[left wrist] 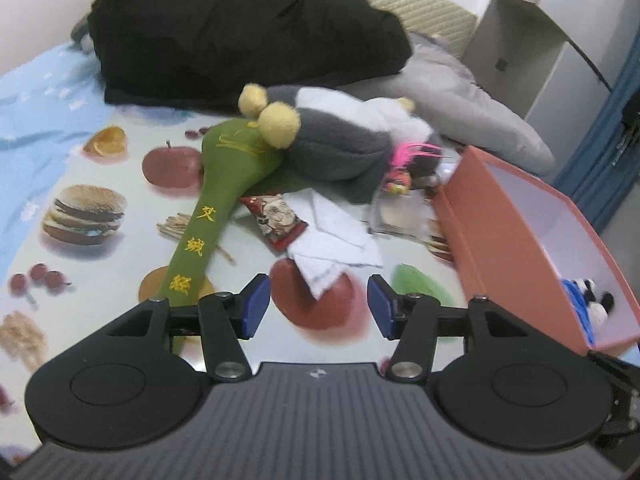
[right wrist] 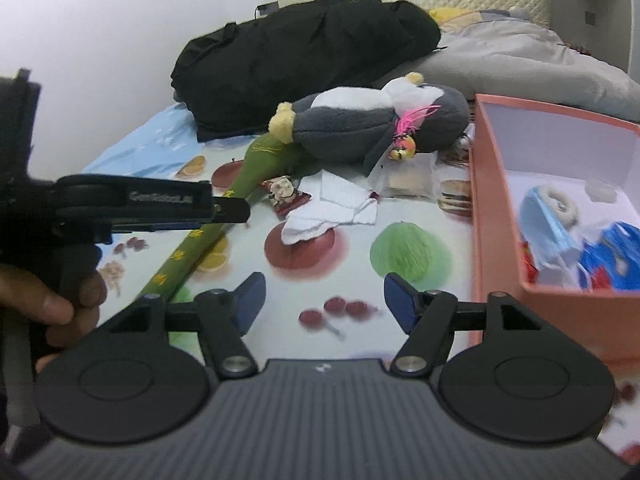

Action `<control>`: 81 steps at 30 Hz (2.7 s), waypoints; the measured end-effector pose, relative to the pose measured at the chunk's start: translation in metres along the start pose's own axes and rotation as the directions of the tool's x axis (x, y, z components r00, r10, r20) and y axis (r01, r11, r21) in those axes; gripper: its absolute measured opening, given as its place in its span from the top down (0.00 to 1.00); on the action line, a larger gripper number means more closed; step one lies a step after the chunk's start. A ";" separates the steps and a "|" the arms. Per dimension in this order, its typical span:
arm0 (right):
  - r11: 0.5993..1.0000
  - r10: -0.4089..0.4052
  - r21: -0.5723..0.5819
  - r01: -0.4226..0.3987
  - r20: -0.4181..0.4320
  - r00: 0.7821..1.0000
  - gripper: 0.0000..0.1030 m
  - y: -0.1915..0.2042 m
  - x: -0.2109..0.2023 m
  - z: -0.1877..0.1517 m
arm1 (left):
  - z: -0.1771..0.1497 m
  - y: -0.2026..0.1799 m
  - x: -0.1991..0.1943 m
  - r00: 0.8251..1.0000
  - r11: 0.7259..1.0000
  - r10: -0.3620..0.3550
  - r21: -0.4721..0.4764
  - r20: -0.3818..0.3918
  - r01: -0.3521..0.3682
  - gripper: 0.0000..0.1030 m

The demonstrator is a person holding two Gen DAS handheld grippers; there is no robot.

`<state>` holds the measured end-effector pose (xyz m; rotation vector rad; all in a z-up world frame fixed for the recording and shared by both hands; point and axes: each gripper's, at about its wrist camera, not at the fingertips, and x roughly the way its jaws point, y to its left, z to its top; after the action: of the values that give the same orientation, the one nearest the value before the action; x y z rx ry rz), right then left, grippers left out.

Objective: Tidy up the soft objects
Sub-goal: 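Move both open tools back toward the snack packet and white tissue, then grasp the red-white snack packet with the left tool while the right tool grasps the white tissue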

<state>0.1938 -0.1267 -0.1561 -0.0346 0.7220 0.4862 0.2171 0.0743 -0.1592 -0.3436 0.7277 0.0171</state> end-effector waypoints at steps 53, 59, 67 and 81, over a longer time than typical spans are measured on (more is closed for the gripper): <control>0.994 0.003 -0.109 -0.016 -0.112 0.994 0.91 -0.026 0.118 0.010 | 0.020 0.008 0.093 0.999 0.999 0.009 -0.048 -0.037 -0.011 0.75; 0.998 -0.028 -0.051 0.022 -0.130 0.991 0.91 -0.024 0.084 -0.005 | -0.004 0.006 0.060 0.997 0.999 -0.016 -0.044 -0.076 0.012 0.75; 0.999 -0.037 -0.034 0.032 -0.175 0.984 0.90 -0.014 0.043 -0.029 | -0.035 -0.005 0.020 0.993 1.000 -0.026 -0.005 -0.118 0.025 0.75; 0.998 -0.048 -0.044 0.041 -0.185 0.982 0.45 -0.010 0.009 -0.039 | -0.057 -0.015 -0.013 0.989 1.000 -0.015 0.014 -0.146 0.017 0.75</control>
<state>0.1795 -0.1393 -0.1929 -0.1349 0.8928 0.4586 0.1724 0.0435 -0.1863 -0.3386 0.8696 -0.0291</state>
